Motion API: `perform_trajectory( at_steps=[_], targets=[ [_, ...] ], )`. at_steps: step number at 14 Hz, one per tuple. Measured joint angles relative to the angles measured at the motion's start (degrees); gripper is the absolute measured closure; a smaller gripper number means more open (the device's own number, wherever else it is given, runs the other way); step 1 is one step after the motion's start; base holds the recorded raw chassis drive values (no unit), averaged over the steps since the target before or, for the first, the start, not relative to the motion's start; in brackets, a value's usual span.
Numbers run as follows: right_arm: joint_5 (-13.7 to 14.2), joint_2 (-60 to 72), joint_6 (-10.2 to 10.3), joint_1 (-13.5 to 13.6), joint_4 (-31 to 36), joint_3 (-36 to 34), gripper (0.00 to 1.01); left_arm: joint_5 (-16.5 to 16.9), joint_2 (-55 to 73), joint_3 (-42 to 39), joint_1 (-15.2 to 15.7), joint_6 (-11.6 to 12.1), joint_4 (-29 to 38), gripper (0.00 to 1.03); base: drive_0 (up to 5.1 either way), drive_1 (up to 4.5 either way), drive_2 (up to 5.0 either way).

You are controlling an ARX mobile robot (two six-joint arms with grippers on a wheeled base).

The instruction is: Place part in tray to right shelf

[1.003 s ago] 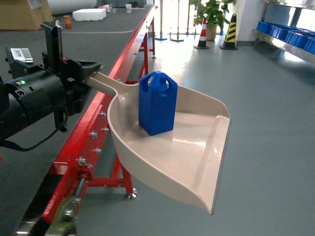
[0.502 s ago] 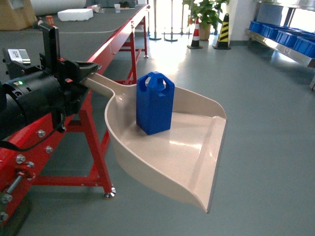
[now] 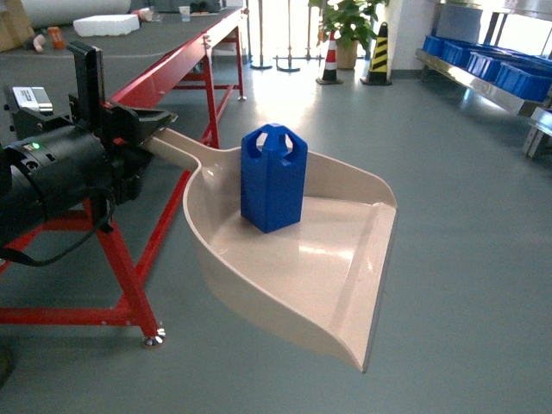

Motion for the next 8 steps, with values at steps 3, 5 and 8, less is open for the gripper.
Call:
perform_trajectory(
  at_steps=[3,5,8],
  targets=[
    [0.0,0.0,0.0,0.0,0.0,0.0,0.03,0.2,0.0,0.0,-0.2,0.0,0.1,0.87,4.9,-1.76,-3.1],
    [0.0,0.0,0.0,0.0,0.1,0.0,0.03,0.1,0.0,0.0,-0.2,0.0,0.1,0.87,4.9,-2.38,-2.4],
    [0.1,0.0,0.0,0.0,-0.2,0.0,0.03,0.0,0.0,0.0,-0.3,0.1,0.0,0.87,1.7,-0.83,-0.8]
  ],
)
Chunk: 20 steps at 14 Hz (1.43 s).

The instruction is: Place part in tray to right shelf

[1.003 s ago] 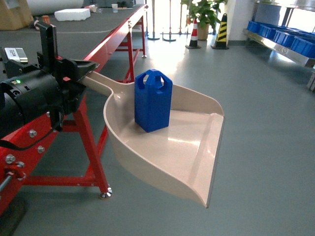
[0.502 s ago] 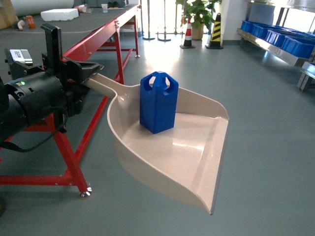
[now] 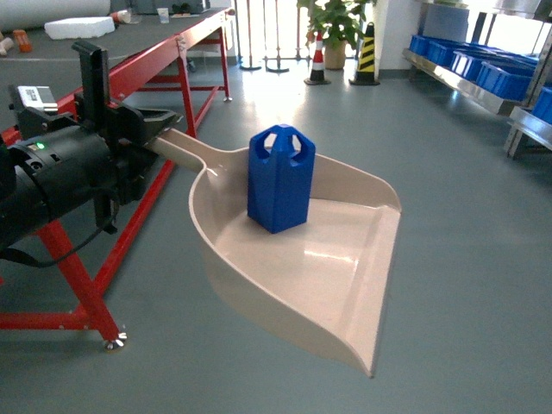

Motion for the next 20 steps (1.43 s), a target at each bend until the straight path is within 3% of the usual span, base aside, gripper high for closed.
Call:
perform_trajectory(
  at_steps=[20],
  targets=[
    [-0.1,0.0,0.0,0.0,0.3,0.0,0.03,0.2,-0.1,-0.3,0.2,0.0,0.0,0.87,0.1,4.02,-3.9]
  ],
)
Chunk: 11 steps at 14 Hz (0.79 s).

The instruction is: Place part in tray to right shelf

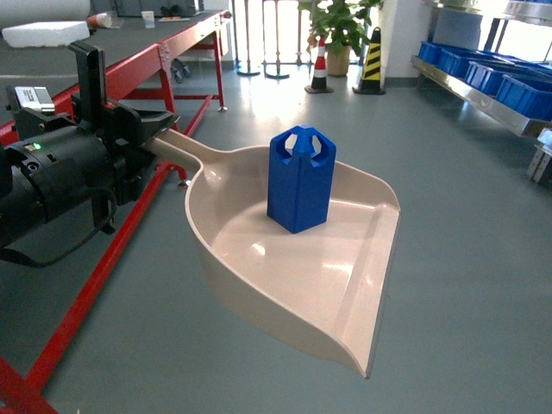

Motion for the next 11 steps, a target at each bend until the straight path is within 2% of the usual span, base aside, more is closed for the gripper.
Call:
perform_trajectory(
  at_steps=[11],
  targets=[
    [0.0,0.0,0.0,0.0,-0.2,0.0,0.03,-0.2,0.0,0.0,0.0,0.0,0.0,0.87,0.1,4.23,-4.1]
  ],
)
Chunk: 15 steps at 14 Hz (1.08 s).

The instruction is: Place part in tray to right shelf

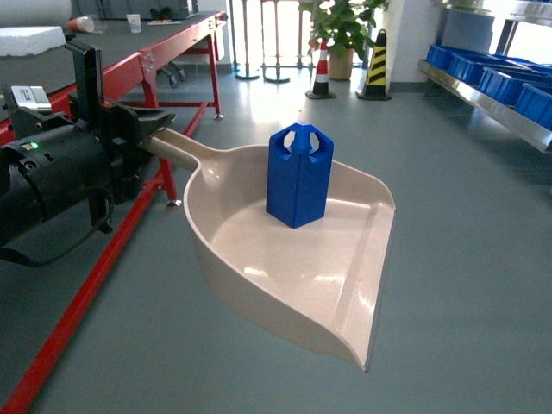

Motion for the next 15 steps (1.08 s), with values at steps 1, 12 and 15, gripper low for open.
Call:
perform_trajectory(
  at_steps=[1,12,15],
  targets=[
    [0.0,0.0,0.0,0.0,0.0,0.0,0.03,0.2,0.0,0.0,0.0,0.0,-0.1,0.87,0.0,4.22,-4.1],
    [0.0,-0.1,0.0,0.0,0.3,0.0,0.03,0.1,0.0,0.0,0.0,0.0,0.3,0.87,0.0,4.14,-4.2],
    [0.0,0.0,0.0,0.0,0.1,0.0,0.03,0.0,-0.1,0.0,0.0,0.0,0.0,0.87,0.0,4.24,-4.2]
  ],
)
